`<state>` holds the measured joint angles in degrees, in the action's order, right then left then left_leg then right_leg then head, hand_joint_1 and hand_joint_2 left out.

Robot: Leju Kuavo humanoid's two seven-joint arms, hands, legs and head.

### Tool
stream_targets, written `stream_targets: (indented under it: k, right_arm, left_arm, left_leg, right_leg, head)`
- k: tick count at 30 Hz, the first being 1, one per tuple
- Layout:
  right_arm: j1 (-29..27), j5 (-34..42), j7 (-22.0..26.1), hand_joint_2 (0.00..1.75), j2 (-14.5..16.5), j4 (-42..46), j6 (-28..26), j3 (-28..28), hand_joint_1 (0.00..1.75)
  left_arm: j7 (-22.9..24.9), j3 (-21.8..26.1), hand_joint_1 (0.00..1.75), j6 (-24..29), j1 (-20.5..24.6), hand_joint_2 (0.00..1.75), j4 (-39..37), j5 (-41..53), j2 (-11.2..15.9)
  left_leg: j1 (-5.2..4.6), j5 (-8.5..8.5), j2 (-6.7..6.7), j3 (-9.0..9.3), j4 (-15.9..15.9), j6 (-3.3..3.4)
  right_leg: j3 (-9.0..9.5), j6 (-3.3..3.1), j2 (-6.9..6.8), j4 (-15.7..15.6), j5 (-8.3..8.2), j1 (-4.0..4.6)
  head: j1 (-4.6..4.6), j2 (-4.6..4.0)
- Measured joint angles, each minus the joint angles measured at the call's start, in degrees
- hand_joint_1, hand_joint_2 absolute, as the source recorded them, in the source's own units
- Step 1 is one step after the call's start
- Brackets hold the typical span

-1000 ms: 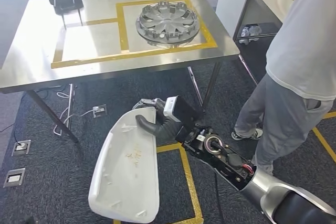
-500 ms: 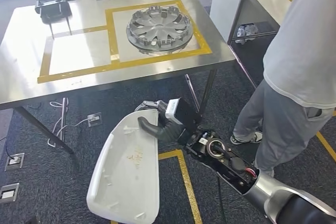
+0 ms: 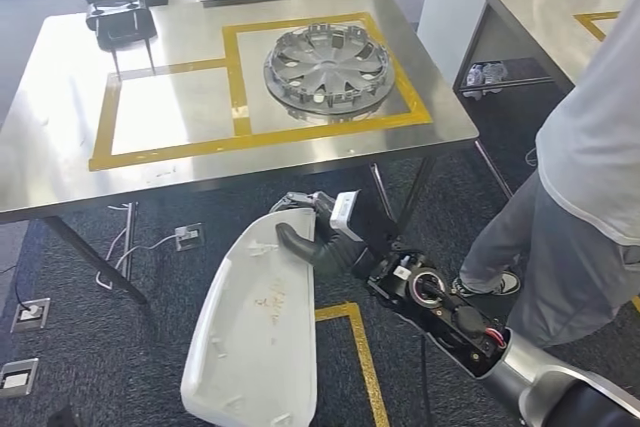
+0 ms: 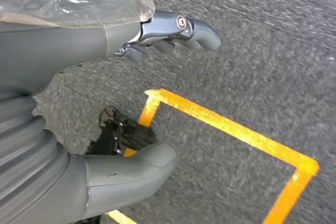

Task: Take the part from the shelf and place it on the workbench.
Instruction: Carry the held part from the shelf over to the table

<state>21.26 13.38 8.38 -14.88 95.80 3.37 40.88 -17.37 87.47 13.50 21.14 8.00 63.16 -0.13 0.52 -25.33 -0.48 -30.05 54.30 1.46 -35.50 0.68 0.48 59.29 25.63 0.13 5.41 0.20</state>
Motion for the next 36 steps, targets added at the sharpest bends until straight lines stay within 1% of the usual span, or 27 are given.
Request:
stream_targets:
  k: [1,2,5,6,7,10,11,12,13,14,15,16,17,20,21,22,23,25,26,27,28,30,31,32,33,34,36]
  right_arm:
    - [-0.01,0.00,-0.02,1.75,-0.11,0.10,-0.03,-0.08,1.75]
    - [-0.02,-0.01,-0.04,1.75,-0.19,0.27,-0.04,-0.15,1.75]
    - [0.08,-0.04,-0.07,1.75,-0.25,0.75,-0.08,-0.24,1.75]
    - [0.17,-0.06,-0.07,1.75,-0.28,0.84,-0.11,-0.28,1.75]
    - [0.25,-0.07,-0.08,1.75,-0.31,0.91,-0.15,-0.31,1.75]
    - [0.30,-0.09,-0.13,1.75,-0.34,1.03,-0.14,-0.26,1.75]
    - [0.23,-0.08,-0.14,1.75,-0.35,1.04,-0.11,-0.23,1.75]
    - [0.16,-0.08,-0.12,1.75,-0.36,1.04,-0.10,-0.22,1.75]
    - [0.12,-0.05,-0.07,1.75,-0.36,1.04,-0.09,-0.21,1.75]
    - [0.11,-0.03,0.04,1.75,-0.36,1.04,-0.07,-0.21,1.75]
    - [0.12,-0.02,0.20,1.75,-0.36,1.01,-0.01,-0.21,1.75]
    - [0.14,0.00,0.39,1.75,-0.36,0.98,0.08,-0.21,1.75]
    - [0.15,0.00,0.55,1.75,-0.36,0.93,0.17,-0.22,1.75]
    - [0.18,0.00,0.90,1.75,-0.36,0.80,0.39,-0.25,1.75]
    - [0.27,0.00,1.01,1.75,-0.36,0.76,0.46,-0.26,1.75]
    - [0.39,0.00,1.10,1.75,-0.36,0.72,0.57,-0.28,1.75]
    - [0.46,0.00,1.15,1.75,-0.36,0.64,0.68,-0.29,1.75]
    - [0.50,0.00,1.20,1.75,-0.34,0.45,0.88,-0.22,1.75]
    - [0.48,0.00,1.20,1.75,-0.34,0.34,0.92,-0.19,1.75]
    - [0.47,0.00,1.20,1.75,-0.33,0.23,0.96,-0.15,1.75]
    - [0.48,0.00,1.20,1.75,-0.33,0.14,0.98,-0.14,1.75]
    - [0.52,0.00,1.21,1.75,-0.34,0.02,0.98,-0.16,1.75]
    - [0.58,0.01,1.21,1.75,-0.34,-0.04,0.99,-0.14,1.75]
    - [0.63,0.02,1.25,1.75,-0.34,-0.11,1.04,-0.12,1.75]
    - [0.67,0.04,1.29,1.75,-0.34,-0.19,1.10,-0.10,1.75]
    - [0.72,0.05,1.33,1.75,-0.33,-0.25,1.18,-0.08,1.75]
    - [0.79,0.07,1.45,1.75,-0.34,-0.31,1.28,-0.16,1.75]
  left_arm:
    - [0.02,-0.01,0.00,0.03,0.05,1.75,0.00,-0.01,-0.10]
    - [0.04,-0.01,0.00,0.09,0.10,1.75,0.00,-0.03,-0.17]
    - [0.08,0.00,0.00,0.28,0.32,1.75,0.00,-0.11,-0.19]
    - [0.08,0.00,0.00,0.31,0.41,1.75,0.00,-0.12,-0.21]
    - [0.08,0.00,0.00,0.34,0.48,1.75,0.00,-0.14,-0.22]
    - [0.08,0.00,0.00,0.34,0.43,1.75,0.00,-0.17,-0.23]
    - [0.08,0.00,0.00,0.29,0.37,1.75,0.00,-0.18,-0.22]
    - [0.08,0.00,0.00,0.21,0.32,1.75,0.00,-0.19,-0.22]
    - [0.08,0.00,0.00,0.13,0.31,1.75,0.00,-0.18,-0.21]
    - [0.08,0.00,0.00,0.07,0.31,1.75,0.00,-0.17,-0.18]
    - [0.08,0.00,0.00,0.03,0.34,1.75,0.00,-0.16,-0.12]
    - [0.08,0.00,0.00,0.03,0.41,1.75,0.00,-0.15,-0.07]
    - [0.08,0.00,0.00,0.03,0.47,1.75,0.00,-0.14,-0.02]
    - [0.08,0.00,0.00,0.04,0.54,1.75,0.00,-0.15,0.03]
    - [0.08,0.00,0.00,0.05,0.55,1.75,0.00,-0.17,0.03]
    - [0.08,0.00,0.00,0.06,0.57,1.75,0.00,-0.20,0.02]
    - [0.08,0.00,0.00,0.08,0.57,1.75,0.00,-0.24,0.01]
    - [0.08,0.00,0.00,0.12,0.54,1.75,0.00,-0.34,0.02]
    - [0.08,0.00,0.00,0.13,0.50,1.75,0.00,-0.39,0.01]
    - [0.08,0.00,0.00,0.14,0.46,1.75,0.00,-0.42,0.01]
    - [0.08,0.00,0.00,0.14,0.42,1.75,0.00,-0.42,-0.02]
    - [0.06,0.00,0.00,0.14,0.37,1.75,0.00,-0.43,-0.07]
    - [0.03,0.00,0.00,0.14,0.38,1.75,0.00,-0.44,-0.10]
    - [0.01,0.00,0.00,0.14,0.41,1.75,0.00,-0.45,-0.11]
    - [-0.03,0.00,0.00,0.13,0.45,1.75,0.00,-0.47,-0.12]
    - [-0.06,0.00,0.00,0.13,0.50,1.75,0.00,-0.48,-0.12]
    - [-0.10,0.00,0.00,0.12,0.56,1.75,0.00,-0.50,-0.05]
  left_leg:
    - [-0.09,-0.41,-0.02,0.36,-0.06,-0.26]
    - [-0.15,-0.68,-0.04,0.67,-0.10,-0.57]
    - [-0.26,-1.08,-0.03,1.15,0.52,-1.41]
    - [-0.23,-1.49,0.01,0.45,2.12,-1.64]
    - [-0.14,-2.28,0.05,-1.01,4.82,-1.89]
    - [0.00,-6.12,0.11,-8.29,15.56,-2.59]
    - [0.01,-6.55,0.11,-9.96,17.07,-2.68]
    - [0.00,-5.76,0.11,-10.58,16.46,-2.64]
    - [-0.01,-3.64,0.12,-10.06,13.66,-2.47]
    - [-0.04,-0.60,0.13,-8.72,9.37,-2.20]
    - [-0.17,1.83,0.16,-7.33,5.19,-1.86]
    - [-0.33,3.17,0.19,-6.22,1.99,-1.56]
    - [-0.50,3.85,0.19,-5.61,0.20,-1.29]
    - [-0.42,3.45,0.12,-4.79,-0.62,-0.59]
    - [-0.26,3.20,0.11,-4.28,-0.75,-0.32]
    - [-0.13,2.94,0.10,-3.71,-0.82,-0.09]
    - [-0.06,2.59,0.11,-3.23,-0.89,0.09]
    - [-0.05,1.73,0.10,-2.30,-0.88,0.27]
    - [-0.04,1.24,0.06,-1.73,-0.88,0.26]
    - [-0.01,0.74,-0.03,-1.06,-0.88,0.20]
    - [0.02,0.21,-0.12,-0.30,-0.88,0.10]
    - [0.06,-0.94,-0.27,1.32,-0.87,-0.28]
    - [0.03,-1.45,-0.33,1.85,-0.84,-0.57]
    - [-0.01,-1.89,-0.34,2.11,-0.85,-0.93]
    - [-0.08,-2.18,-0.33,2.24,-0.77,-1.27]
    - [-0.11,-2.34,-0.31,2.33,-0.80,-1.60]
    - [-0.05,-2.46,-0.21,2.43,0.02,-2.10]
  right_leg:
    - [0.77,-0.39,-0.02,-2.77,-1.91,0.19]
    - [1.22,-0.79,-0.03,-4.43,-3.06,0.36]
    - [2.63,-1.74,-0.05,-5.41,-3.24,0.26]
    - [3.16,-2.02,-0.06,-5.60,-3.15,0.13]
    - [3.61,-2.26,-0.05,-5.75,-3.00,0.03]
    - [4.33,-2.66,-0.01,-5.80,-2.11,0.00]
    - [4.70,-2.64,0.03,-5.80,-1.71,0.00]
    - [5.21,-2.59,0.07,-5.79,-1.26,0.01]
    - [5.87,-2.49,0.08,-5.80,-0.76,0.01]
    - [6.56,-2.36,0.08,-5.80,-0.21,0.02]
    - [7.23,-2.17,0.08,-5.75,0.34,0.07]
    - [7.55,-1.91,0.11,-5.72,0.81,0.12]
    - [7.70,-1.59,0.12,-5.73,1.20,0.16]
    - [7.86,-0.61,0.09,-5.15,1.87,0.23]
    - [7.40,-0.34,0.04,-3.78,2.14,0.22]
    - [6.18,-0.02,-0.02,-1.34,2.73,0.13]
    - [4.12,0.26,-0.08,2.34,3.71,-0.03]
    - [-0.72,0.74,-0.10,10.19,6.60,-0.35]
    - [-2.52,0.95,-0.11,12.37,7.58,-0.53]
    - [-3.38,1.10,-0.13,12.50,7.50,-0.68]
    - [-3.23,1.22,-0.15,10.52,6.09,-0.81]
    - [-1.19,1.11,-0.17,2.61,0.43,-0.88]
    - [-0.19,0.89,-0.22,-1.04,-1.55,-0.74]
    - [0.64,0.51,-0.21,-3.39,-2.88,-0.58]
    - [1.01,0.09,-0.20,-4.54,-3.19,-0.42]
    - [1.37,-0.32,-0.17,-4.73,-2.75,-0.26]
    - [2.37,-1.02,-0.07,-5.10,-2.77,-0.32]
  head:
    - [0.03,0.00]
    - [0.00,0.00]
    - [-0.16,0.00]
    - [-0.29,0.00]
    - [-0.42,0.00]
    - [-0.73,0.00]
    - [-0.77,0.00]
    - [-0.83,0.00]
    - [-0.86,0.00]
    - [-0.90,0.00]
    - [-0.95,-0.01]
    - [-1.06,-0.01]
    - [-1.16,-0.01]
    - [-1.29,0.00]
    - [-1.25,0.00]
    - [-1.12,0.00]
    - [-0.98,0.00]
    - [-0.74,0.00]
    - [-0.69,0.00]
    - [-0.63,0.00]
    - [-0.55,0.00]
    - [-0.28,-0.01]
    - [-0.23,-0.01]
    - [-0.25,-0.01]
    - [-0.33,-0.01]
    - [-0.47,0.00]
    - [-0.49,0.00]
